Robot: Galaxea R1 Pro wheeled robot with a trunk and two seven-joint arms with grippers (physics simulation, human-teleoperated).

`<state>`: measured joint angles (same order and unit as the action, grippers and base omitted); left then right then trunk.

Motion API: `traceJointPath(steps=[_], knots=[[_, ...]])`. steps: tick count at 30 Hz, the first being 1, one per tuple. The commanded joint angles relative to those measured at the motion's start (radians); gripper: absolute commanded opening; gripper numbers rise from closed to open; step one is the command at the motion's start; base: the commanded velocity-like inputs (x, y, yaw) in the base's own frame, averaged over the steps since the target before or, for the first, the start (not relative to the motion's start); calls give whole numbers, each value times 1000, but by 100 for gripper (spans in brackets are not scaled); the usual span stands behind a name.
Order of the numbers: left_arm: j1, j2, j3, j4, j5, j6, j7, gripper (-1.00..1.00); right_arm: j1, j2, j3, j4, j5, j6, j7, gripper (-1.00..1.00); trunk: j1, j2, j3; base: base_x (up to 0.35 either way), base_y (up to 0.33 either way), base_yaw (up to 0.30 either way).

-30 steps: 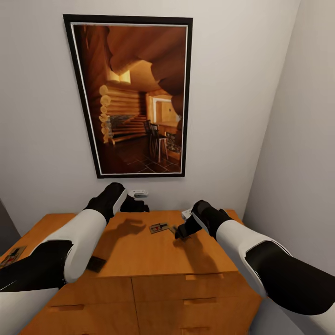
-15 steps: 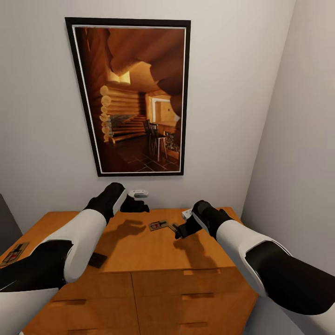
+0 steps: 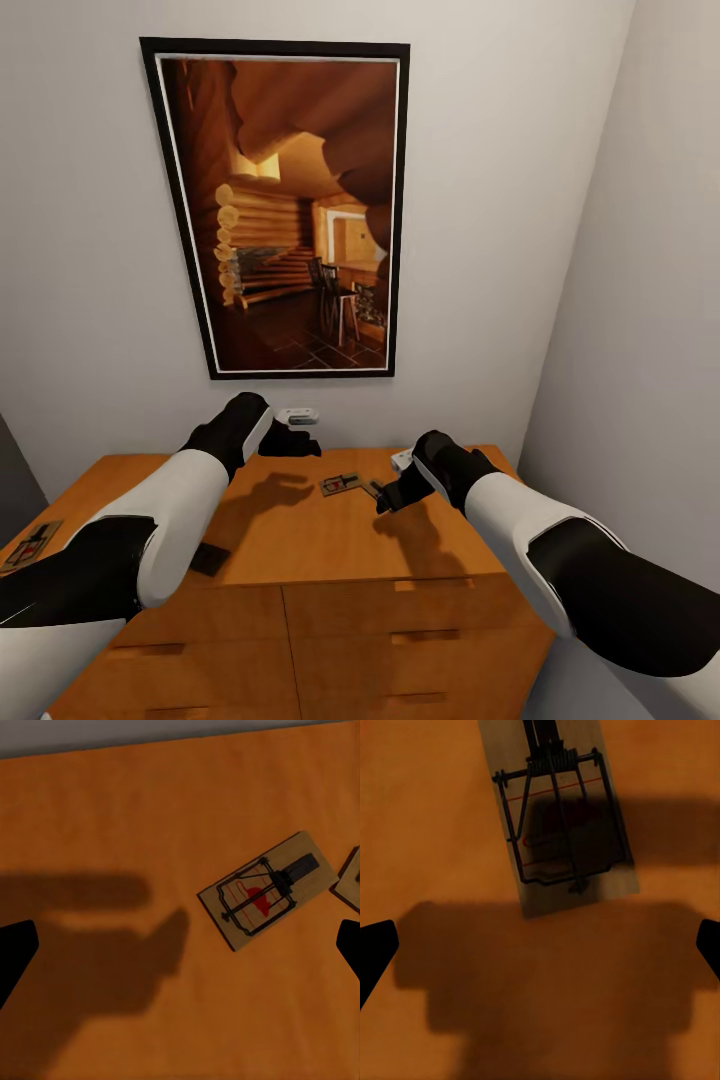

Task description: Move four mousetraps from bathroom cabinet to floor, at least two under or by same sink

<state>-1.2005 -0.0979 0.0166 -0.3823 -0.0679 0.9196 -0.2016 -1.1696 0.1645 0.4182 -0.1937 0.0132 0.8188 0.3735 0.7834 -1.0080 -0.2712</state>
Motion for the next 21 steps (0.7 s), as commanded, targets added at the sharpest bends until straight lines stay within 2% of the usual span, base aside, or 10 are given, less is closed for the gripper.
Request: traceJointPath(steps=[1, 21], knots=[[-1, 0, 2, -1, -7, 4, -5, 100, -1, -1, 5, -1, 2, 3, 5, 100, 0, -1, -1, 0, 0, 0], [-1, 0, 2, -2, -9, 4, -5, 100, -1, -2, 5, -1, 2, 3, 5, 100, 0, -1, -1, 17, 0, 0]])
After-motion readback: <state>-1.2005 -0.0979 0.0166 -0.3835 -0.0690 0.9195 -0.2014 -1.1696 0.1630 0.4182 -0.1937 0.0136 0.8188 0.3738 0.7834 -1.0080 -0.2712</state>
